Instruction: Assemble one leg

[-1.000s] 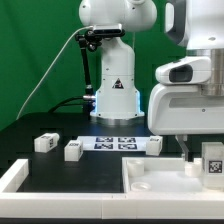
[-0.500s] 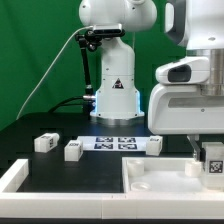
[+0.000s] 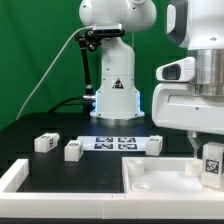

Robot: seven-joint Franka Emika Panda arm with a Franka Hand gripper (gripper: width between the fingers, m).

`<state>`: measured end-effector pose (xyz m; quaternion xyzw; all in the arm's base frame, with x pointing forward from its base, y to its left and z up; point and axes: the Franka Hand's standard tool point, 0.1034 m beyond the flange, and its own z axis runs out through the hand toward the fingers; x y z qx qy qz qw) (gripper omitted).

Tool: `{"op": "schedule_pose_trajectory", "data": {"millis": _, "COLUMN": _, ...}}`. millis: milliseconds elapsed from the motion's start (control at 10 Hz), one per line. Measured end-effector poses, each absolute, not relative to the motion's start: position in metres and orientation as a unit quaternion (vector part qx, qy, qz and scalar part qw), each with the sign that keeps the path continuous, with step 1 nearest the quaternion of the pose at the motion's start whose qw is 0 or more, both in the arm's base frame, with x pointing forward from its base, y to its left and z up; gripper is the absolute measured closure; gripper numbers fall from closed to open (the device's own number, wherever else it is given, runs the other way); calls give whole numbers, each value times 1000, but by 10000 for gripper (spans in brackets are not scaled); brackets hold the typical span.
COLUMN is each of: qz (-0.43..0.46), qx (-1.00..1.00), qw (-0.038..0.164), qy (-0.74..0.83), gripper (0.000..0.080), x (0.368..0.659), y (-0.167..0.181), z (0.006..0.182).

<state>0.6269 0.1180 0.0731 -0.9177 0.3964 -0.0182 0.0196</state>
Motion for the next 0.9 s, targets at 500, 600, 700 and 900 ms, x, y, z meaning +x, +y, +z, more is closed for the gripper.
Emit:
{"op": "schedule_pose_trajectory", "data": {"millis": 500, "qz": -8, "qx": -730, "qw": 19, "qy": 683, "gripper": 508, "x": 626, "y": 116, "z": 72}}
{"op": "schedule_pose_trajectory", "data": {"millis": 600, "qz": -2, "qx": -696, "qw": 22, "qy": 718, "gripper": 508, "x": 626, "y": 114, "z": 72}}
{"op": "schedule_pose_trajectory", "data": {"millis": 700, "qz": 4, "qx": -682, "qw": 26, "qy": 731, "gripper": 508, "x": 626, "y": 111, "z": 72}}
{"op": "schedule_pose_trajectory", "data": {"millis": 900, "qz": 8, "qx": -651, "qw": 29, "qy": 759, "gripper": 508, "x": 625, "y": 114, "z": 72}}
